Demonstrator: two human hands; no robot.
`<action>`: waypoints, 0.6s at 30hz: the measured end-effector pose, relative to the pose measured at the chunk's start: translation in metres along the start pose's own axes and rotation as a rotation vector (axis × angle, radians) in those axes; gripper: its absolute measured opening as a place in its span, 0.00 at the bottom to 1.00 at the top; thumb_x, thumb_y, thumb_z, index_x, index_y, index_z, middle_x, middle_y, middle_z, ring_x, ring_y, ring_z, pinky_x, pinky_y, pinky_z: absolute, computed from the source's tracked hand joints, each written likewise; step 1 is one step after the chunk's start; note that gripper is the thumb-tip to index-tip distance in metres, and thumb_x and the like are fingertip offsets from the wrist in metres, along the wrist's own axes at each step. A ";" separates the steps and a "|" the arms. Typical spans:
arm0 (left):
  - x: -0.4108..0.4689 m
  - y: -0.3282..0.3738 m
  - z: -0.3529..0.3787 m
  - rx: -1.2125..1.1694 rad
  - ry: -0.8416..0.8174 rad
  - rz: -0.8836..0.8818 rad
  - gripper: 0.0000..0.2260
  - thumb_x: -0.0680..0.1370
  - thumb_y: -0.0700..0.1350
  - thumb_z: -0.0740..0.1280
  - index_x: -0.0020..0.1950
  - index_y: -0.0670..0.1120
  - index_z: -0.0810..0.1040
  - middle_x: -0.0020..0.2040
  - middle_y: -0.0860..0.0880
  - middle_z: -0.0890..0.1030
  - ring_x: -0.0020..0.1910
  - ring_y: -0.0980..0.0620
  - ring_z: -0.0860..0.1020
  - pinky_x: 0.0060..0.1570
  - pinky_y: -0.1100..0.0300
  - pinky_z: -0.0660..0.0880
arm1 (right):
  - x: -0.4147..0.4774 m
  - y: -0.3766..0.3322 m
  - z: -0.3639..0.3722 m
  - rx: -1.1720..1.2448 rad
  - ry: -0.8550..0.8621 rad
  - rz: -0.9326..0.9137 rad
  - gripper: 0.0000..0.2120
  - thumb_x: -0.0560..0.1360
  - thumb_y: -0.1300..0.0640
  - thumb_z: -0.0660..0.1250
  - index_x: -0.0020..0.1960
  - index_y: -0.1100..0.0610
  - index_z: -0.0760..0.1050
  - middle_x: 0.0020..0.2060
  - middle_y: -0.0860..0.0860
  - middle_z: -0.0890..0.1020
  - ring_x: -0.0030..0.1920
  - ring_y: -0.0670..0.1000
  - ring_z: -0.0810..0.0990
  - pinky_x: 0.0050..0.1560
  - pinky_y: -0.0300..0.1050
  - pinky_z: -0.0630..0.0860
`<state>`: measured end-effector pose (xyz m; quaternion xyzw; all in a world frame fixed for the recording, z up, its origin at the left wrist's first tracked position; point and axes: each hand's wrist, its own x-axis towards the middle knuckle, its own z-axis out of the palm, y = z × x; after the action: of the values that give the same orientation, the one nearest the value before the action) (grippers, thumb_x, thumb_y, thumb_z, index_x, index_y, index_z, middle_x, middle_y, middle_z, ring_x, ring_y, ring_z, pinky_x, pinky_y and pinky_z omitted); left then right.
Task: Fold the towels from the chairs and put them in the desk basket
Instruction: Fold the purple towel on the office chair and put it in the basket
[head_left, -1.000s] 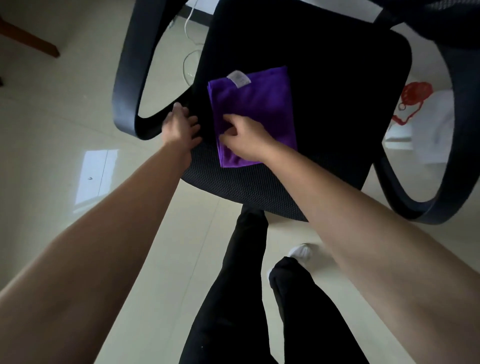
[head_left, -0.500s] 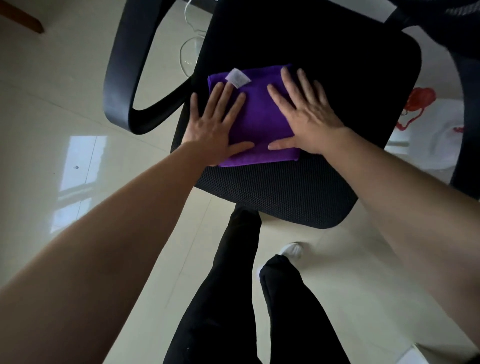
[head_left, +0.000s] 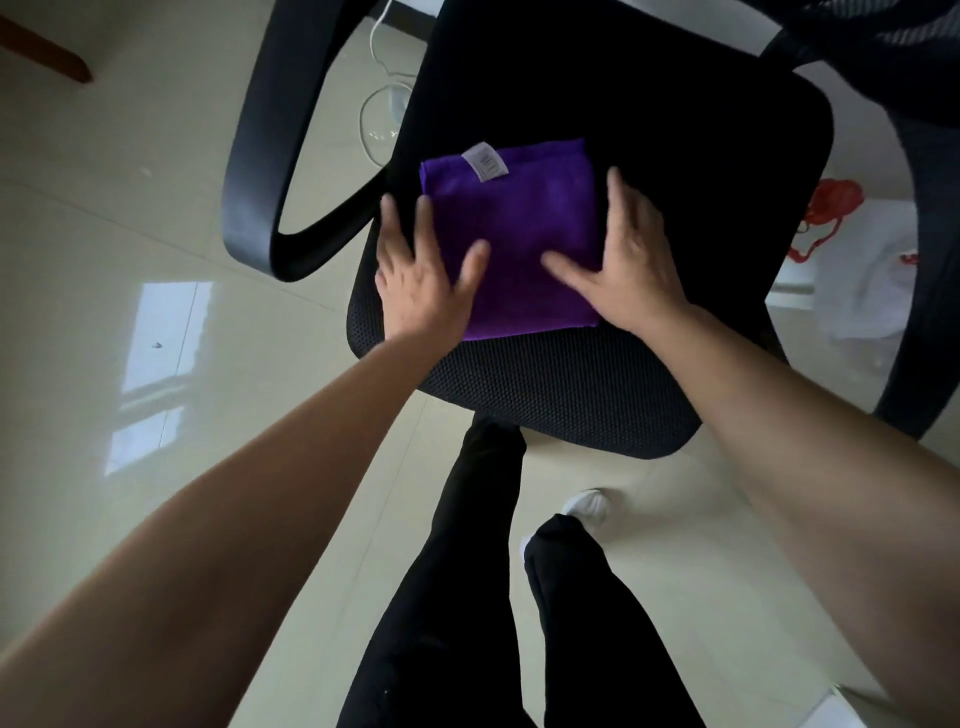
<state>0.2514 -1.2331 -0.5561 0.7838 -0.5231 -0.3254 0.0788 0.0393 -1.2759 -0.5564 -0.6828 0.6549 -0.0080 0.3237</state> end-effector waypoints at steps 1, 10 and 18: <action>-0.003 0.005 0.000 -0.165 0.002 -0.149 0.34 0.80 0.63 0.57 0.80 0.46 0.53 0.80 0.41 0.49 0.79 0.43 0.49 0.75 0.45 0.50 | -0.005 -0.003 0.002 0.106 0.052 0.091 0.48 0.74 0.34 0.66 0.80 0.59 0.50 0.74 0.60 0.65 0.74 0.58 0.64 0.72 0.50 0.64; 0.014 0.021 0.003 -0.696 -0.168 -0.534 0.41 0.63 0.62 0.66 0.75 0.58 0.59 0.70 0.49 0.72 0.70 0.42 0.69 0.68 0.42 0.68 | -0.006 -0.048 0.019 0.472 -0.066 0.349 0.38 0.77 0.54 0.65 0.81 0.57 0.49 0.78 0.57 0.59 0.78 0.57 0.57 0.77 0.54 0.54; 0.040 0.038 -0.024 -0.910 -0.239 -0.739 0.10 0.78 0.46 0.63 0.57 0.46 0.76 0.49 0.47 0.82 0.44 0.48 0.81 0.45 0.53 0.80 | 0.013 -0.029 -0.003 0.941 -0.044 0.600 0.29 0.69 0.50 0.70 0.70 0.51 0.72 0.60 0.49 0.81 0.56 0.50 0.82 0.57 0.52 0.80</action>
<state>0.2458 -1.2893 -0.5373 0.7592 -0.0293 -0.6086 0.2289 0.0656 -1.2910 -0.5460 -0.2484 0.7393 -0.1928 0.5954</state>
